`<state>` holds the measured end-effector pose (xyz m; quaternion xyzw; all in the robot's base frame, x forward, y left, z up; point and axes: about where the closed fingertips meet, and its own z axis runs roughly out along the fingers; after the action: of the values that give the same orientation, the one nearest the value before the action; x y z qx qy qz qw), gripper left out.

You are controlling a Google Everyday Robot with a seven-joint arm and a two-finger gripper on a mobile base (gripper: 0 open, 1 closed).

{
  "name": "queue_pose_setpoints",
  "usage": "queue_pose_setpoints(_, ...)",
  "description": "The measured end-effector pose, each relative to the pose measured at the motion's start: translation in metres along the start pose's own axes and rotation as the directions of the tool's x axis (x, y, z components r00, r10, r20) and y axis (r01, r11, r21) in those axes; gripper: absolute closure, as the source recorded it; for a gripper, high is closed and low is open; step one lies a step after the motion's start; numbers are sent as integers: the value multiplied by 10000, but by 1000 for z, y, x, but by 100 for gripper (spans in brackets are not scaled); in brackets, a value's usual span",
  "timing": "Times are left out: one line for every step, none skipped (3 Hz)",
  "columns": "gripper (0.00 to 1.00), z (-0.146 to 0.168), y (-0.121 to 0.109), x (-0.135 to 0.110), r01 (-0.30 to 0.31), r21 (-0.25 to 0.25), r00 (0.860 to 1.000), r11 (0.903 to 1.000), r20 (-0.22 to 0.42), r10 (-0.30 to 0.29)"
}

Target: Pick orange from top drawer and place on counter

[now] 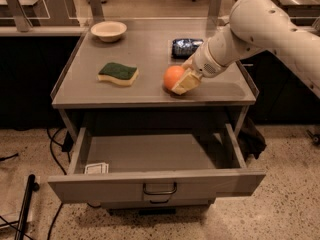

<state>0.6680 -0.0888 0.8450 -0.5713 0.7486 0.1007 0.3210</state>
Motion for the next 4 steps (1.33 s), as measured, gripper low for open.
queue_pose_setpoints(58,-2,-1,-2,0,-1,10000,10000,0,0)
queue_pose_setpoints(34,-2,-1,-2,0,-1,10000,10000,0,0)
queue_pose_setpoints(12,-2,-1,-2,1,-2,10000,10000,0,-1)
queue_pose_setpoints(0,-2,-1,-2,1,-5,10000,10000,0,-1)
